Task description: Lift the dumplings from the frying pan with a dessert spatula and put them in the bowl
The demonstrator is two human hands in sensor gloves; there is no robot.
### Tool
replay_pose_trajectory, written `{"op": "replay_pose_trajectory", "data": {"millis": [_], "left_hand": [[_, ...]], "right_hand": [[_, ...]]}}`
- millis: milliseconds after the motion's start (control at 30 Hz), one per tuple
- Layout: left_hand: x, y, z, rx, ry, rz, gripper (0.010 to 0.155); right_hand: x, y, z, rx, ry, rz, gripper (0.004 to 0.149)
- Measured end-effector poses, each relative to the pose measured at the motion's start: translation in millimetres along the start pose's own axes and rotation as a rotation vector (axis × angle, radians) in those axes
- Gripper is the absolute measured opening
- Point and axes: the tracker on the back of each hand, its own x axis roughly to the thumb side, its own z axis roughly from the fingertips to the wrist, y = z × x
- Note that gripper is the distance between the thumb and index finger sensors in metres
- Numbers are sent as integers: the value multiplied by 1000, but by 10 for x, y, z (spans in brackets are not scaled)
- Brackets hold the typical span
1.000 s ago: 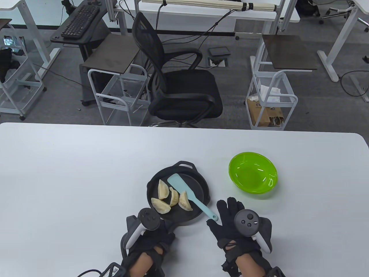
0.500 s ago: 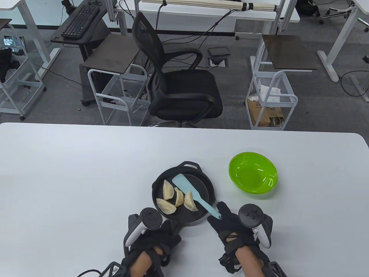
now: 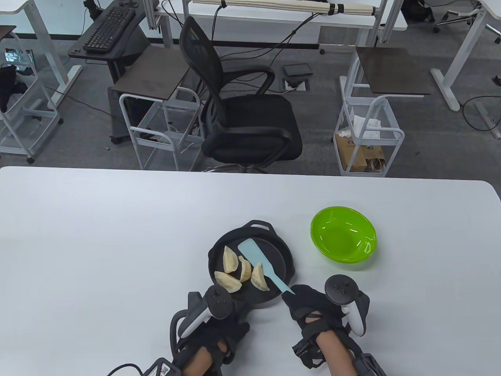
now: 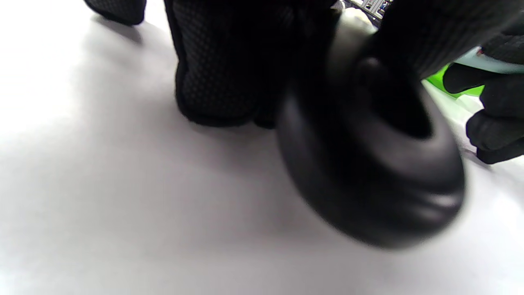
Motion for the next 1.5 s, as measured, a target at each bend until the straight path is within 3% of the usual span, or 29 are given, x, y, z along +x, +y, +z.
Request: {"op": "replay_pose_trajectory", "data": {"millis": [267,533,800,967,1500], "left_hand": [[-80,-16,-48,-55,-13,77,80],[-84,-22,-39,-75,-12,85,80],[-89,-20,-28,-85,-13,103,79],[-97,-21,-32,-87,-14,105,79],[-104,-24,-37,-86,-12,107,78]], "right_hand": [[149,-184,156,-170,-99,80,55],[364,-353,400,-378,-309,225,53],[583,-329,650,-400,-517,302,49],[668,-294,733,-396,-575,372,48],[721,-263,756,-347,-594,455,47]]}}
